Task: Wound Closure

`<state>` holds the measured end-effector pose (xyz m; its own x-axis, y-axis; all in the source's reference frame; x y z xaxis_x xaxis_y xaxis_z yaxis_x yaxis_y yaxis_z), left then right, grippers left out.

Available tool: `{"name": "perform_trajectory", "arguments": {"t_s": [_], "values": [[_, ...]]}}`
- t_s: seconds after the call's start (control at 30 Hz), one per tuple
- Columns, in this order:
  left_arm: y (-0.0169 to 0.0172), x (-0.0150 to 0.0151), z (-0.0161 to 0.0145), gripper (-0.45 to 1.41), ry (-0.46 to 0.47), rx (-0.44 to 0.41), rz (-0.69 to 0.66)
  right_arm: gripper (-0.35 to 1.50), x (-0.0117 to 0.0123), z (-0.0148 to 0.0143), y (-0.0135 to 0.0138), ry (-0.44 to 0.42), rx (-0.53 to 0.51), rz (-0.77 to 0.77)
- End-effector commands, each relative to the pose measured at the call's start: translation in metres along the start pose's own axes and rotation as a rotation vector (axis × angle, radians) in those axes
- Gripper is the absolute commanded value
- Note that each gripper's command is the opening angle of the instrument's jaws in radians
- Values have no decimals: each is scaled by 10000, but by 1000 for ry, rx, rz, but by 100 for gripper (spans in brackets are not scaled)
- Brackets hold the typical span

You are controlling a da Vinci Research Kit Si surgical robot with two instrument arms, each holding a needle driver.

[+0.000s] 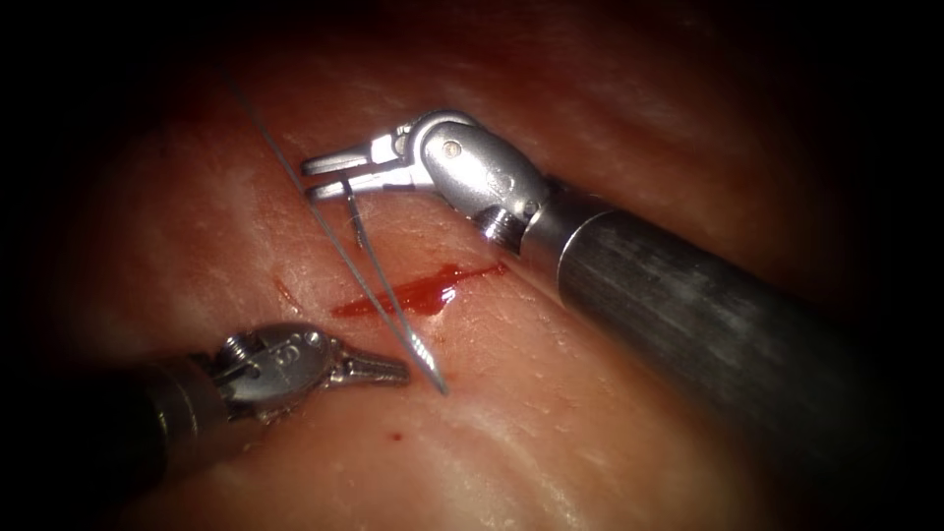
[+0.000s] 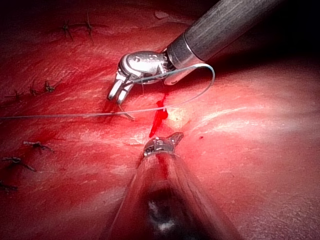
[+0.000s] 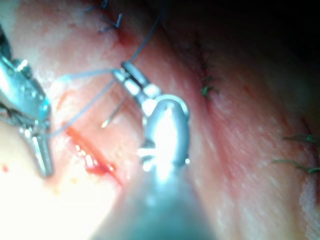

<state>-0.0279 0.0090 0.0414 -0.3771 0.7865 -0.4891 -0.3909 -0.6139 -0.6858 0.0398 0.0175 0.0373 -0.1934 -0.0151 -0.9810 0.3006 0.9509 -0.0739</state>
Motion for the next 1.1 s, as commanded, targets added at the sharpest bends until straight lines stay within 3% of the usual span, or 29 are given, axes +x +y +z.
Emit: {"name": "perform_trajectory", "arguments": {"t_s": [0.03,0.33,0.8,1.1], "values": [[-3,-1,7,-45,1,-1,7,-35,-3,3,7,-2,-3,-6],[-2,-1,7,-45,1,3,7,-35,0,-9,21,-8,-99,-13],[-1,-3,9,-45,2,2,7,-35,-10,-11,24,1,-162,279],[-1,-3,9,-45,1,-1,8,-35,-12,-11,25,4,-179,374]]}}
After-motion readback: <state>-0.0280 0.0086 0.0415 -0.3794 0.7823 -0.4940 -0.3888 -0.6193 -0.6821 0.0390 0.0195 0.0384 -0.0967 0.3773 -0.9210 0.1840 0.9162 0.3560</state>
